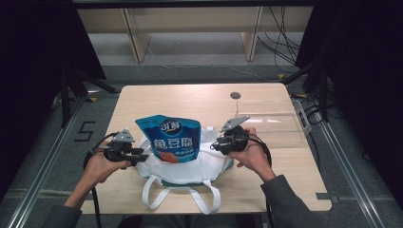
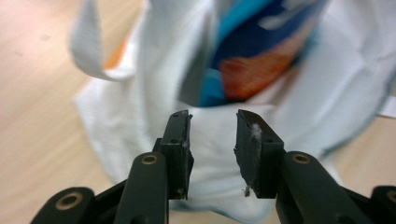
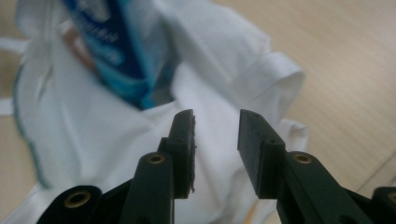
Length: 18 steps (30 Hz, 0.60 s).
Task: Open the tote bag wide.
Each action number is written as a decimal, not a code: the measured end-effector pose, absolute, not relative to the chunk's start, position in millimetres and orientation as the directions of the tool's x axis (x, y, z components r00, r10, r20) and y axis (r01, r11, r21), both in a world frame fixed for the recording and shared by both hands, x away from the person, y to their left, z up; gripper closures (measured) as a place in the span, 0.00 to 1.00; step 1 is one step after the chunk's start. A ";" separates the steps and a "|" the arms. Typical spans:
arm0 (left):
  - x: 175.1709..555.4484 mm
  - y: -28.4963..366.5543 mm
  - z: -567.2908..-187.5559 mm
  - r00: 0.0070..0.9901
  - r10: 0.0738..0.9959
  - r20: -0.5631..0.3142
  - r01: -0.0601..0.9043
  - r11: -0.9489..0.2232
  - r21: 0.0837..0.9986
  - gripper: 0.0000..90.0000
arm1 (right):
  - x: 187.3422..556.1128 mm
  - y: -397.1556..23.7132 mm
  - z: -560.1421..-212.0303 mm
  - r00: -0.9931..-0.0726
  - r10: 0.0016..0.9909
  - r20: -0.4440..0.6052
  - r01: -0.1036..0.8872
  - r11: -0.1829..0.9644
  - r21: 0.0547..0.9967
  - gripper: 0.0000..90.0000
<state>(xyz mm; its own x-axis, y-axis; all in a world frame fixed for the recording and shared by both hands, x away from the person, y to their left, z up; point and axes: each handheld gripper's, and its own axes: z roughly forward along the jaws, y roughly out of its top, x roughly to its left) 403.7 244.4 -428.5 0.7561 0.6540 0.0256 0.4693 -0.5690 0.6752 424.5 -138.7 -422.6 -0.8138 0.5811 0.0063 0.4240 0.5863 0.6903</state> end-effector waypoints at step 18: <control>465.3 256.8 -466.6 0.719 0.694 -0.029 0.560 -0.554 0.616 0.94 | 387.9 -135.4 -450.8 -0.887 0.461 0.014 0.390 0.734 0.557 0.88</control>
